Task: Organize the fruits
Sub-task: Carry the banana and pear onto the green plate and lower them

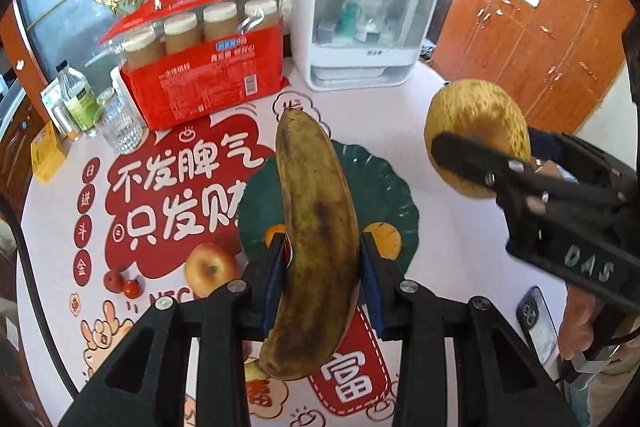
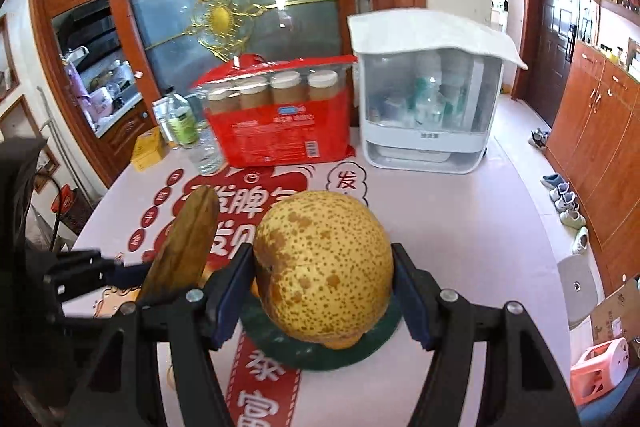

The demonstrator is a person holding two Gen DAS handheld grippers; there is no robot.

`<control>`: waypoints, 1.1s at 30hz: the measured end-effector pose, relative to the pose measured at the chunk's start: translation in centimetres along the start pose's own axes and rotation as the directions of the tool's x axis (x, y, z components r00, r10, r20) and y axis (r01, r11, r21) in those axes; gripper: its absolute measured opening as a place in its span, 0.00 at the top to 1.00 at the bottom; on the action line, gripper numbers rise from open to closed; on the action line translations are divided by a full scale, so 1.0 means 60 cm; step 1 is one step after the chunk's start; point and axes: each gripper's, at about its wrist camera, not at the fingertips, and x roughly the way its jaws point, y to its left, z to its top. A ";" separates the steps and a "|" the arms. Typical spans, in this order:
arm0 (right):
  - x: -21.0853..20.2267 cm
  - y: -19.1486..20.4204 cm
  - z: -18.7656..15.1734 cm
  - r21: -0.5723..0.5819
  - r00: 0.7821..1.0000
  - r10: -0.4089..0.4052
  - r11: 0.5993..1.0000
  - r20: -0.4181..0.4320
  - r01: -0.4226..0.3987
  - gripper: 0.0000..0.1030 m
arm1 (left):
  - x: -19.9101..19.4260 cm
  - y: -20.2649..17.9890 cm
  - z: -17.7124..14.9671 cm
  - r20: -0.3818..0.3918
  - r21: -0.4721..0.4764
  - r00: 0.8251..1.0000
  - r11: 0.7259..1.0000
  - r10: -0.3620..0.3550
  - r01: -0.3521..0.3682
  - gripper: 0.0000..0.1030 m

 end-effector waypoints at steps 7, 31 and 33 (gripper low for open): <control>0.111 -0.040 -0.007 0.025 0.996 -0.022 0.999 -0.090 0.025 0.35 | 0.108 0.004 -0.007 -0.087 -0.088 0.996 0.995 0.032 -0.040 0.67; 0.285 -0.070 -0.062 0.043 0.958 0.036 0.999 -0.286 -0.024 0.35 | 0.251 0.001 -0.024 -0.184 -0.209 0.980 0.971 0.073 -0.112 0.67; 0.291 -0.069 -0.065 0.041 0.955 0.042 0.999 -0.293 -0.031 0.35 | 0.257 0.000 -0.025 -0.187 -0.210 0.980 0.971 0.072 -0.111 0.67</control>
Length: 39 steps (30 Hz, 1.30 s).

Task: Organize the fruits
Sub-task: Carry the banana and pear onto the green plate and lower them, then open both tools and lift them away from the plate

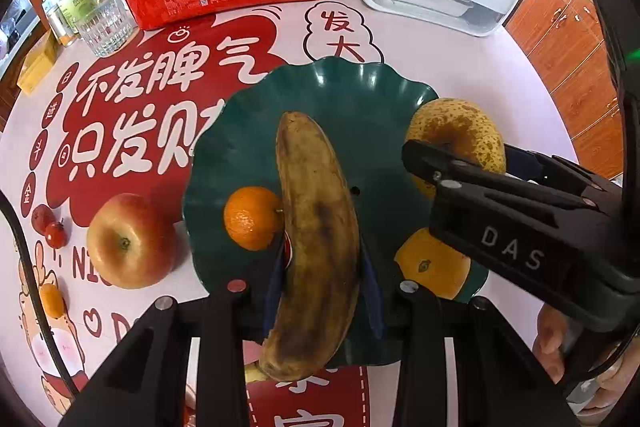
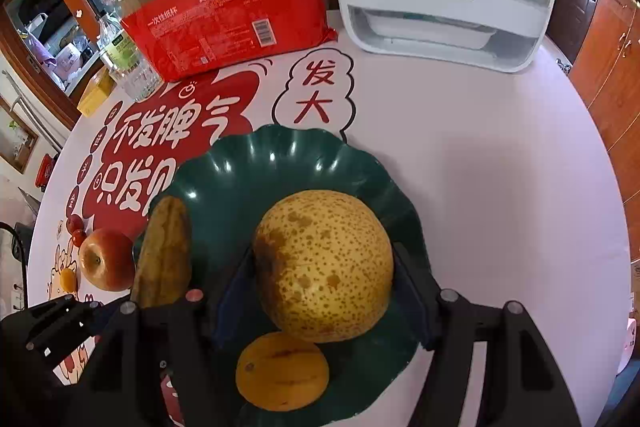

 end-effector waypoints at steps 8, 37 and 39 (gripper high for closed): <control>0.021 0.007 0.000 -0.016 1.000 0.004 1.000 -0.023 -0.004 0.35 | 0.010 -0.002 -0.002 -0.007 0.001 1.000 1.000 0.003 -0.003 0.67; -0.008 0.042 -0.008 -0.102 0.999 -0.009 0.995 0.050 0.014 0.33 | -0.043 0.010 -0.015 0.072 0.000 0.997 0.999 0.032 -0.032 0.15; -0.016 0.044 -0.008 -0.102 0.998 -0.009 0.995 0.060 0.015 0.32 | -0.047 0.013 -0.016 0.073 -0.005 0.997 0.999 0.032 -0.032 0.15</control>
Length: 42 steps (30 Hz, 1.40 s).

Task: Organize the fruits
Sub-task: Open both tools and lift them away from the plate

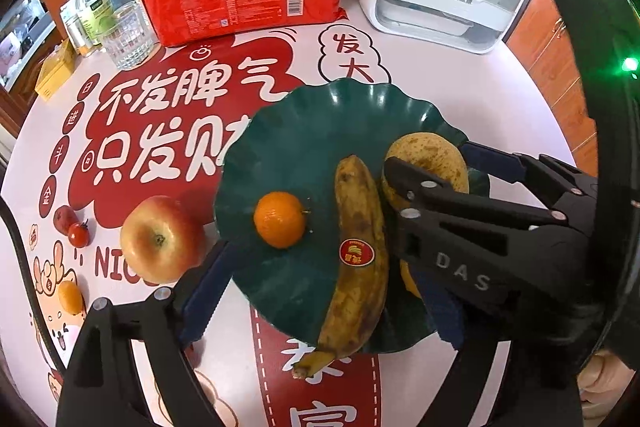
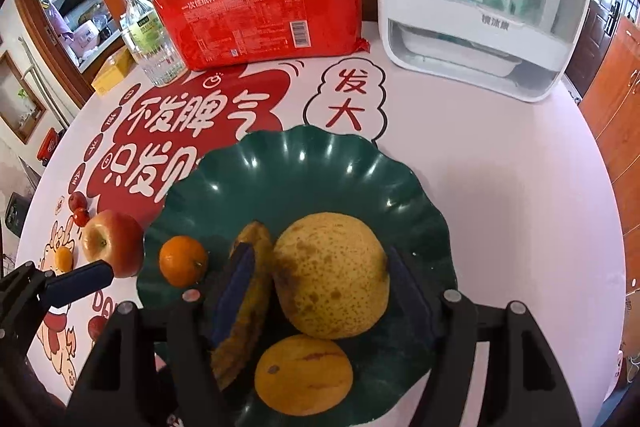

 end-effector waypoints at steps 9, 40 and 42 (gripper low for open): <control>-0.039 0.015 -0.007 -0.014 0.999 0.005 1.000 0.038 -0.005 0.32 | -0.032 0.010 -0.011 0.028 0.000 1.000 1.000 0.006 -0.006 0.14; -0.250 0.146 -0.089 0.100 0.985 -0.058 0.994 0.165 0.042 0.32 | -0.247 0.136 -0.106 0.190 0.077 0.982 0.997 0.006 -0.021 0.14; -0.267 0.168 -0.094 0.099 0.981 -0.057 0.994 0.185 0.039 0.32 | -0.266 0.165 -0.116 0.205 0.068 0.979 0.997 0.016 -0.031 0.13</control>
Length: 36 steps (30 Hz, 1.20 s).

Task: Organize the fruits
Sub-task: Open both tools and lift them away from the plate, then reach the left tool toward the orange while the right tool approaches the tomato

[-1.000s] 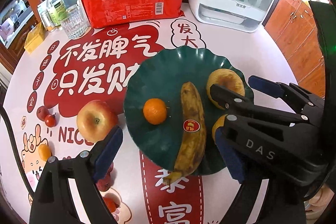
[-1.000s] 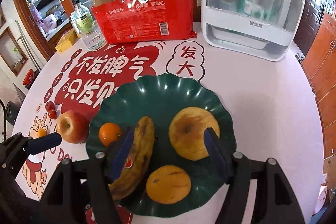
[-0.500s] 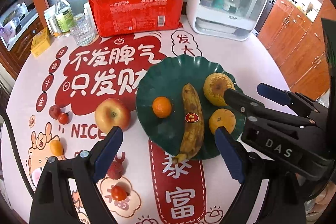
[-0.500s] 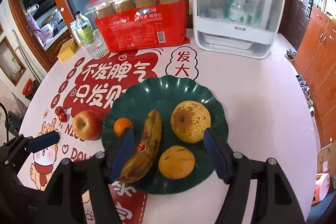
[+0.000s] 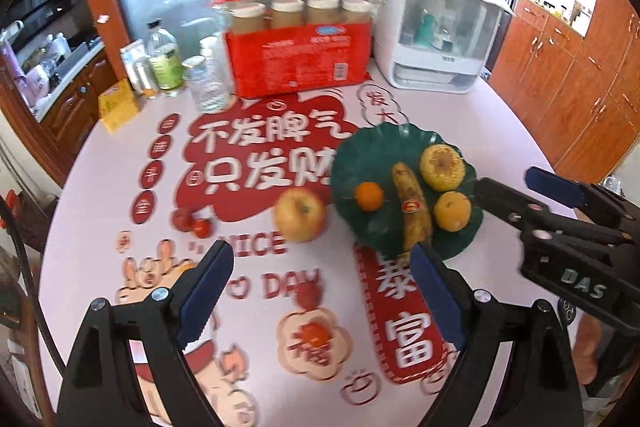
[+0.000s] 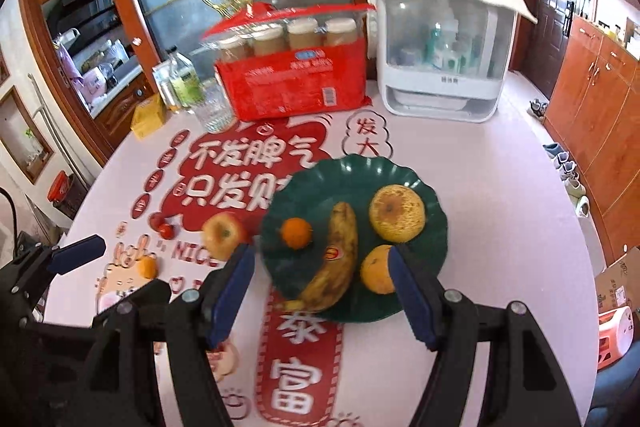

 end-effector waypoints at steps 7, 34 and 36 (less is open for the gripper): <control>-0.037 0.080 -0.022 -0.034 0.999 0.020 0.999 0.027 -0.019 0.32 | -0.044 0.109 -0.029 0.024 -0.021 0.999 0.999 0.029 -0.028 0.12; 0.116 0.204 -0.184 0.088 0.988 -0.033 0.995 -0.151 0.047 0.37 | 0.088 0.307 -0.111 -0.060 0.013 0.998 1.000 -0.012 0.013 0.14; 0.132 0.206 -0.194 0.094 0.985 -0.039 0.994 -0.171 0.055 0.40 | 0.114 0.309 -0.113 -0.085 0.005 0.996 1.000 -0.029 0.029 0.15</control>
